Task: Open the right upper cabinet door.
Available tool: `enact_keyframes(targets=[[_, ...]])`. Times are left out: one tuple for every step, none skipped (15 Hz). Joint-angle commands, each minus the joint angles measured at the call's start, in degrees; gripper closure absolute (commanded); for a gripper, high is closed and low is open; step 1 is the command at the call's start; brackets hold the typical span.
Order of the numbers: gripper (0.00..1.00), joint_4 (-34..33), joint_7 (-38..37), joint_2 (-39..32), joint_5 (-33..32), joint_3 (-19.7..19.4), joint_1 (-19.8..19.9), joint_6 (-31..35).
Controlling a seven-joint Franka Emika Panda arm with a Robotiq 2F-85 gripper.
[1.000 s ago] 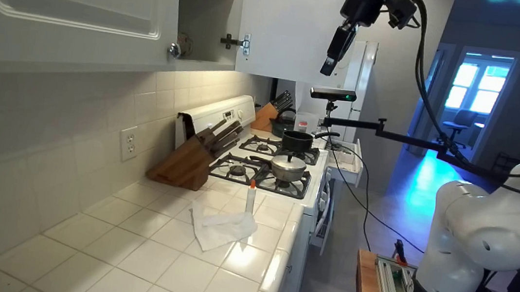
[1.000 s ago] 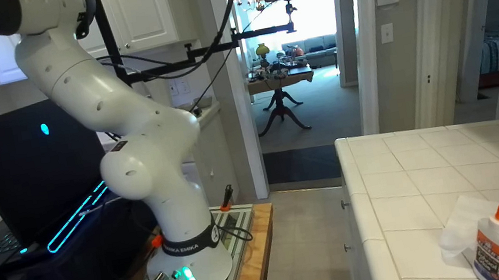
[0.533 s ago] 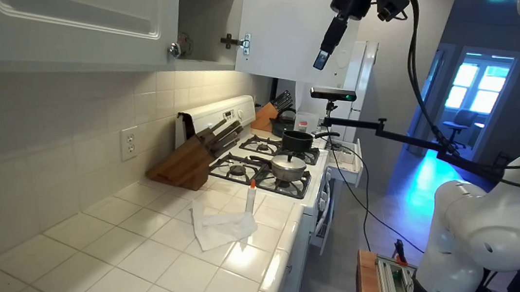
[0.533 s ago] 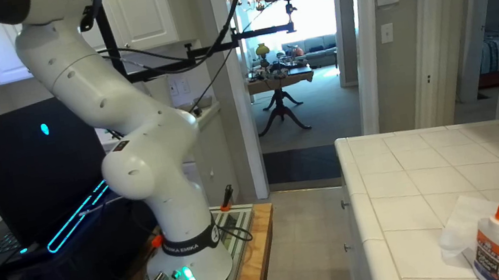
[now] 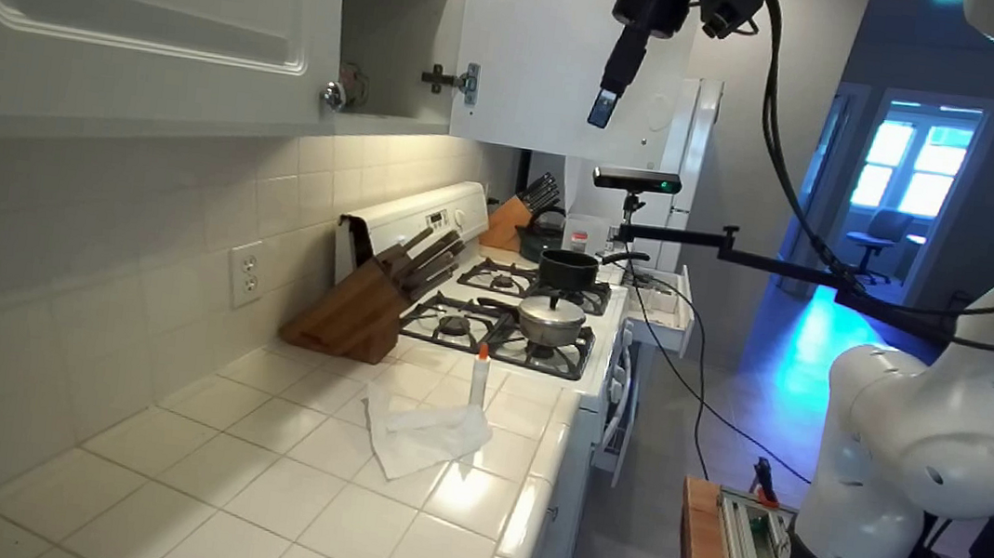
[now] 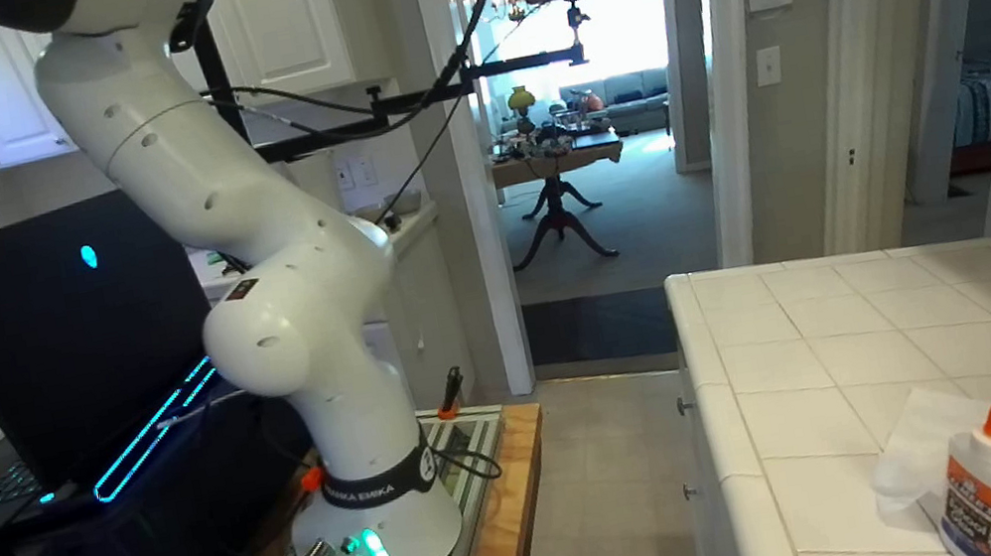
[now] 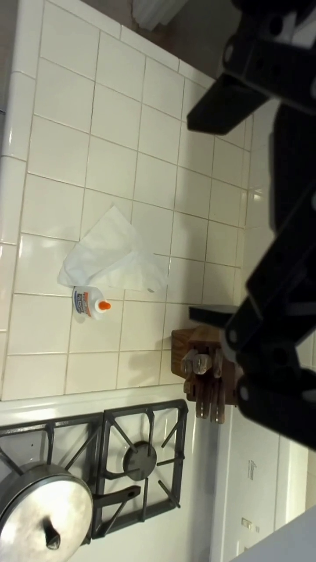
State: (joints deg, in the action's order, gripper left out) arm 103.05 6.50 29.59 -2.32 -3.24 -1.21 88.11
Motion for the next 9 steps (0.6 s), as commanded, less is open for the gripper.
enact_keyframes(targets=[[0.00, -2.58, 0.49, -2.48, 2.19, 0.05, -0.26, -2.63], [0.00, -2.64, 0.38, -2.78, 2.53, 0.15, -0.28, -2.77], [0.00, -2.71, 0.22, -3.04, 2.87, 0.23, -0.27, -2.89], [0.00, -0.56, 0.13, -1.67, 1.33, 0.48, 0.34, -0.80], [0.00, -0.62, 0.12, -1.92, 1.50, 0.53, 0.33, -0.86], [0.00, -0.71, 0.12, -2.12, 1.65, 0.56, 0.32, -0.91], [0.00, -0.80, 0.12, -2.23, 1.70, 0.56, 0.32, -0.96], [0.00, -0.83, 0.12, -2.25, 1.73, 0.56, 0.32, -0.98], [0.00, -0.86, 0.12, -2.25, 1.74, 0.57, 0.32, -1.00]])
